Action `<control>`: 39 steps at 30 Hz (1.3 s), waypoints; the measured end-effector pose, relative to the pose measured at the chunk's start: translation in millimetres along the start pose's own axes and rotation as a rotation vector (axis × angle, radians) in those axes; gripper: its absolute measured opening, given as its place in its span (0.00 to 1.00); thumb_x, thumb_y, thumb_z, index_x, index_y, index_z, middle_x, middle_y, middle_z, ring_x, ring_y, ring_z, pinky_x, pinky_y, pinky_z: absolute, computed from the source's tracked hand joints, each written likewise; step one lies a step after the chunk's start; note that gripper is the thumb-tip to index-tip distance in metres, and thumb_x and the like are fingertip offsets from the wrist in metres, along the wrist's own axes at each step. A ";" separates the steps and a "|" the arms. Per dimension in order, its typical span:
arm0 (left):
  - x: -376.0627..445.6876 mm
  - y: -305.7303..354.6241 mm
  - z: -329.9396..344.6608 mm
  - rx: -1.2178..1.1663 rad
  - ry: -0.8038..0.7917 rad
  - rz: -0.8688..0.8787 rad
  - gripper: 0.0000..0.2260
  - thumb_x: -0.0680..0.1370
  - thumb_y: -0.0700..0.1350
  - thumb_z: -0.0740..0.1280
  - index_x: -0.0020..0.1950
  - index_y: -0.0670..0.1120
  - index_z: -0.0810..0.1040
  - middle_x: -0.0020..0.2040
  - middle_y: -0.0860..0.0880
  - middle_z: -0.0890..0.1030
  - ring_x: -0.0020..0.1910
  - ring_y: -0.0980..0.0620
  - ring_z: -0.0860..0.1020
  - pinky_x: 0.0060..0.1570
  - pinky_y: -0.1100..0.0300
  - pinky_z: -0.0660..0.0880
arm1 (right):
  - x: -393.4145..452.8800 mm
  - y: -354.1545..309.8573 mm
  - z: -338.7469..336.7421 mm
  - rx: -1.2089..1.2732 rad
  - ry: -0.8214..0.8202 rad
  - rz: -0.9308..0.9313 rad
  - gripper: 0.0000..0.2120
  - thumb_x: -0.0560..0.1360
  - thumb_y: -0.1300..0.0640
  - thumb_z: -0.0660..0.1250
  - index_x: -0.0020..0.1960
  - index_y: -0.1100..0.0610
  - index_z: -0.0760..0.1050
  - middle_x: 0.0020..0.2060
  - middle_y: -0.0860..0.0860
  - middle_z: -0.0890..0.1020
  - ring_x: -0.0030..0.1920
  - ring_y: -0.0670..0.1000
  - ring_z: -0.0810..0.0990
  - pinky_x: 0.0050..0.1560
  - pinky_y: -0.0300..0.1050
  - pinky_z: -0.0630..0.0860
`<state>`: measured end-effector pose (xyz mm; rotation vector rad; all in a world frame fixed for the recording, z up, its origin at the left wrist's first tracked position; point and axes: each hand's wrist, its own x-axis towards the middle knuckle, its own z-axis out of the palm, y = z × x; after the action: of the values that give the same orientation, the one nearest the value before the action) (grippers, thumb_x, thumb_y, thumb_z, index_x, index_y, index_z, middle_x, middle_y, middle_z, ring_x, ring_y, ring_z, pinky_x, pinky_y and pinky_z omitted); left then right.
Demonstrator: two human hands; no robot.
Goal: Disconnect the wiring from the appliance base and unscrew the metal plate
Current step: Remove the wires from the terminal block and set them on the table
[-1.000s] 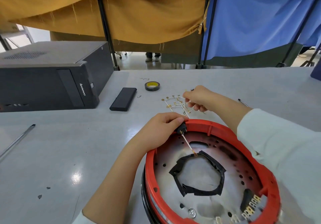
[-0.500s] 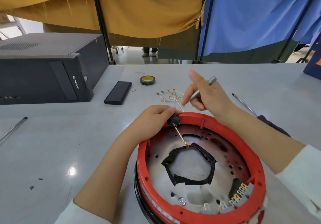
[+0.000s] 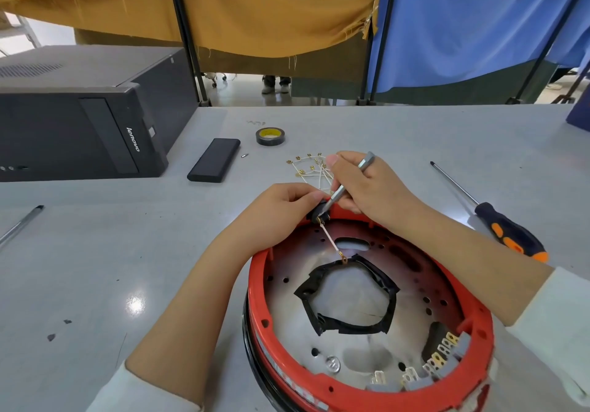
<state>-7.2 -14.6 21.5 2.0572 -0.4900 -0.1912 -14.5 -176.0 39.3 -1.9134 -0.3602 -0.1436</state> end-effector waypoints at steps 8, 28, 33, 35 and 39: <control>-0.3 0.0 0.3 -0.016 0.008 -0.008 0.13 0.81 0.49 0.60 0.40 0.55 0.80 0.32 0.59 0.79 0.33 0.64 0.72 0.38 0.73 0.68 | -1.1 8.0 6.7 -0.155 0.079 -0.127 0.20 0.80 0.54 0.61 0.31 0.54 0.59 0.18 0.43 0.63 0.21 0.44 0.63 0.24 0.30 0.59; -0.1 -1.5 0.7 -0.016 -0.002 -0.017 0.12 0.81 0.49 0.60 0.47 0.49 0.82 0.47 0.46 0.83 0.45 0.52 0.77 0.56 0.59 0.72 | 4.3 4.5 7.6 -0.186 0.134 -0.084 0.18 0.80 0.57 0.59 0.32 0.62 0.64 0.19 0.44 0.65 0.22 0.43 0.65 0.25 0.36 0.61; 1.4 -3.5 0.3 -0.018 0.030 -0.022 0.11 0.80 0.50 0.61 0.47 0.50 0.83 0.45 0.49 0.83 0.40 0.60 0.75 0.42 0.72 0.70 | 2.1 4.2 9.2 -0.193 0.146 -0.105 0.20 0.80 0.58 0.59 0.30 0.55 0.60 0.20 0.44 0.64 0.22 0.43 0.65 0.25 0.35 0.61; 1.8 -3.6 0.5 -0.013 0.030 -0.017 0.11 0.80 0.50 0.61 0.47 0.50 0.83 0.45 0.50 0.83 0.39 0.60 0.75 0.43 0.72 0.70 | 2.4 3.4 9.5 -0.184 0.140 -0.101 0.20 0.80 0.58 0.59 0.30 0.55 0.60 0.21 0.45 0.64 0.23 0.45 0.65 0.26 0.37 0.61; 1.8 -3.2 0.8 -0.008 0.024 -0.009 0.11 0.80 0.49 0.61 0.47 0.49 0.82 0.44 0.48 0.83 0.38 0.60 0.74 0.43 0.69 0.70 | 3.4 3.2 7.9 -0.151 0.091 -0.087 0.19 0.80 0.58 0.58 0.32 0.58 0.61 0.21 0.46 0.63 0.21 0.43 0.64 0.25 0.35 0.60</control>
<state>-5.0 -14.6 18.5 2.0516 -0.4650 -0.1731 -10.8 -169.1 34.5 -2.0326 -0.3803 -0.3224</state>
